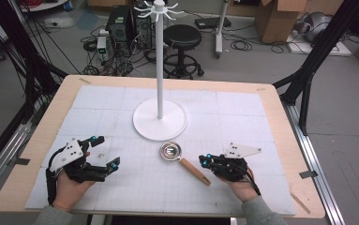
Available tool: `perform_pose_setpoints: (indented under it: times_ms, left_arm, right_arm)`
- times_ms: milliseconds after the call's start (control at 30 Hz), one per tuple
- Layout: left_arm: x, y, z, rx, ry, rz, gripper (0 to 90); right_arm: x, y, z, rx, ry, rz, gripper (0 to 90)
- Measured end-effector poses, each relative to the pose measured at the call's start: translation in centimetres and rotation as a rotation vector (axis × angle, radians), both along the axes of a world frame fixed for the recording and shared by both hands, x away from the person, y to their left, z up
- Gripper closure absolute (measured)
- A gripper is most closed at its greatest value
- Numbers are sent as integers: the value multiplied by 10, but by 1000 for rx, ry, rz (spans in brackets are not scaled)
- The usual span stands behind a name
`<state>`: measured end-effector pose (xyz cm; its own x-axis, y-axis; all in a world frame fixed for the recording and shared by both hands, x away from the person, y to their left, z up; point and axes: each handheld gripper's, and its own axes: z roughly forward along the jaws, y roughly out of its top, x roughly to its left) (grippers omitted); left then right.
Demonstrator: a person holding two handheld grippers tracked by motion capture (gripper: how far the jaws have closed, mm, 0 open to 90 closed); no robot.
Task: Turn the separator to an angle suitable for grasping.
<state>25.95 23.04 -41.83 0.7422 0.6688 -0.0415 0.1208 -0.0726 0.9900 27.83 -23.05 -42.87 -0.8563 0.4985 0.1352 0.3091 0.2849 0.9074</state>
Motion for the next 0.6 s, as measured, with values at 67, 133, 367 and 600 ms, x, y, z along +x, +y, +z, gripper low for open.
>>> perform_pose_setpoints:
  times_ms: [67,133,367,600]
  left_arm:
    - [0,0,0,3,2,-1,37]
    - [0,0,0,4,4,-1,37]
    - [0,1,-1,8,10,1,37]
    - [0,2,-2,13,14,7,36]
  right_arm:
    - [0,3,-1,-7,9,10,898]
    - [-1,7,-3,-30,23,32,899]
    - [0,13,-9,-91,77,67,900]
    - [-3,21,-15,-118,109,93,900]
